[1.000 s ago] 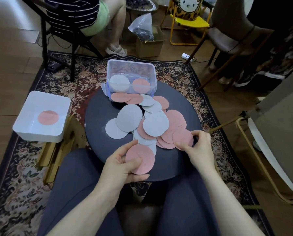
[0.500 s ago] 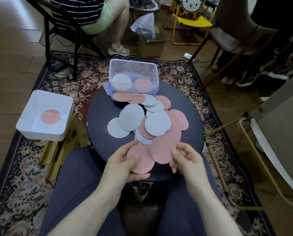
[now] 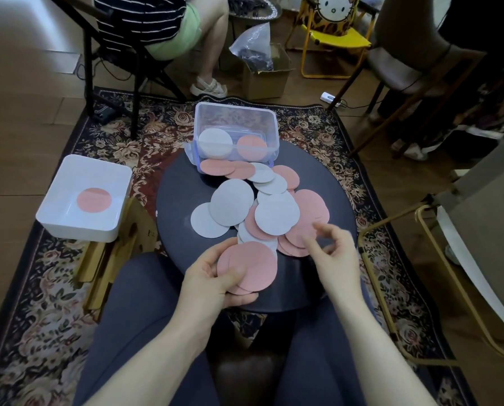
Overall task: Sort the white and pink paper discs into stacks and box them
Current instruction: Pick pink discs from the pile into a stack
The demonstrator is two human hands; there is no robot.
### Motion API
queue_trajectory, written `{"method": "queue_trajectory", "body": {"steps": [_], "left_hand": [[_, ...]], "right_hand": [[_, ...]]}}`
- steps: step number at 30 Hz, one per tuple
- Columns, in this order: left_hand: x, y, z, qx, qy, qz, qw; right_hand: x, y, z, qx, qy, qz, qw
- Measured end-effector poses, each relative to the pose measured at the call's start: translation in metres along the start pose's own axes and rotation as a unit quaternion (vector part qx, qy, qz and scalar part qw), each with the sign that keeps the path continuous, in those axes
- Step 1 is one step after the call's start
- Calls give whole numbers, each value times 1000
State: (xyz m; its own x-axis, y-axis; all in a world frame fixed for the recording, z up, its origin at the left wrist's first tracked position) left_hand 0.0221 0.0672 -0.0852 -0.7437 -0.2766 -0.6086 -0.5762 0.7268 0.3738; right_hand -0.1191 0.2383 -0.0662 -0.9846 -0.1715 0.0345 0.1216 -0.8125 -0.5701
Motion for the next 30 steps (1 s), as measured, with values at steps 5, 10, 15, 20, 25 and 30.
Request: {"method": "queue_trajectory", "body": {"steps": [5,10,15,20,25,30], "left_hand": [[5,-2,3,-3,-9,-3,1000],[11,-5,7,-8,-23,-6,1000],[11,-2,7,6,-16,3,1000],[14,-3,8,4,-18,1,1000],[15,-5,9,6,-14,0,1000],[15,-3,9,19,-8,5,1000]], "right_hand": [[22,10,-2,-127,11,86,988],[17,9,-3,-132,4,48,990],[12,9,-3,-113,-2,16,993],[8,2,-9,-46,17,-34,998],[0,-19,-27,111,85,-94,986],[-35,-11,-33,279,157,-62,945]]}}
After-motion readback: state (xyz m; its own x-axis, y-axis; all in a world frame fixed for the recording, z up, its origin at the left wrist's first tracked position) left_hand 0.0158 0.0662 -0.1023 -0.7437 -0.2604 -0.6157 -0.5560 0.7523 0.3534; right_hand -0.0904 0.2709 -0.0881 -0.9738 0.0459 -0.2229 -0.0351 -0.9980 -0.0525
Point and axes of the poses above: each hand's wrist, its own x-axis towards the middle knuckle, its own y-axis out of the palm, z = x × y, the point moved 6 cm from there along x, towards the middle knuckle, and after that the axes turned 7 degrees about -y, right-handed, at the moved point
